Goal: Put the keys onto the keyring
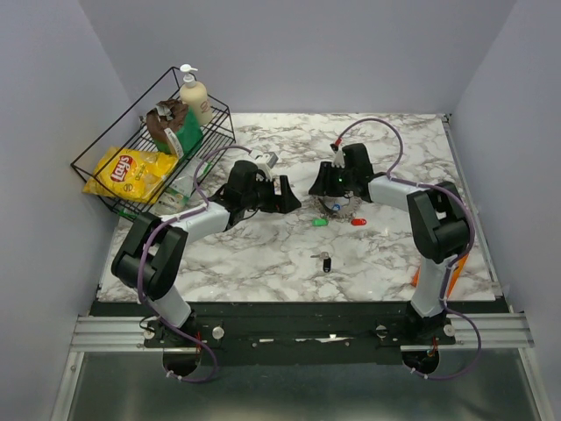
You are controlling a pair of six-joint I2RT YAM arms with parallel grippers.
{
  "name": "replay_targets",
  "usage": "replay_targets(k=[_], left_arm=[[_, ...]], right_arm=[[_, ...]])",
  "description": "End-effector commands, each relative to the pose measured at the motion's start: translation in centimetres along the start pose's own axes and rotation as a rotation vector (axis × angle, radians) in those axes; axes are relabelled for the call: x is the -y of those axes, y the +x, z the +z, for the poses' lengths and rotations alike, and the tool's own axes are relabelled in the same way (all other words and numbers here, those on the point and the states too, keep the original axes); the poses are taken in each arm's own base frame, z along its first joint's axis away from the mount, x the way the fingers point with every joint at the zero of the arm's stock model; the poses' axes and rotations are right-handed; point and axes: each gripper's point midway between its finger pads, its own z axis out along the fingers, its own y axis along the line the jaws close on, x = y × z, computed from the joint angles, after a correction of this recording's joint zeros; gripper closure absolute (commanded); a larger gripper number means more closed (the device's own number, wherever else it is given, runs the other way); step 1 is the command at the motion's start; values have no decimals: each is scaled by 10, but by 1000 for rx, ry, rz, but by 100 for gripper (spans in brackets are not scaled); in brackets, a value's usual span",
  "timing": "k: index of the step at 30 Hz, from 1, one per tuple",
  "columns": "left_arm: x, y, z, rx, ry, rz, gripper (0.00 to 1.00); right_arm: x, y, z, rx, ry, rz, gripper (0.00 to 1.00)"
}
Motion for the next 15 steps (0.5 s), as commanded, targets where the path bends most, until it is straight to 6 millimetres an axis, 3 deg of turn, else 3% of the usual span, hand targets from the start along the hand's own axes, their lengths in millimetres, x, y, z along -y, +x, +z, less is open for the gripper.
replay_targets(k=[1, 15], left_arm=[[4, -8, -6, 18, -4, 35, 8], [-5, -9, -6, 1, -62, 50, 8]], right_arm=[[1, 7, 8, -40, 9, 29, 50], [7, 26, 11, -100, 21, 47, 52]])
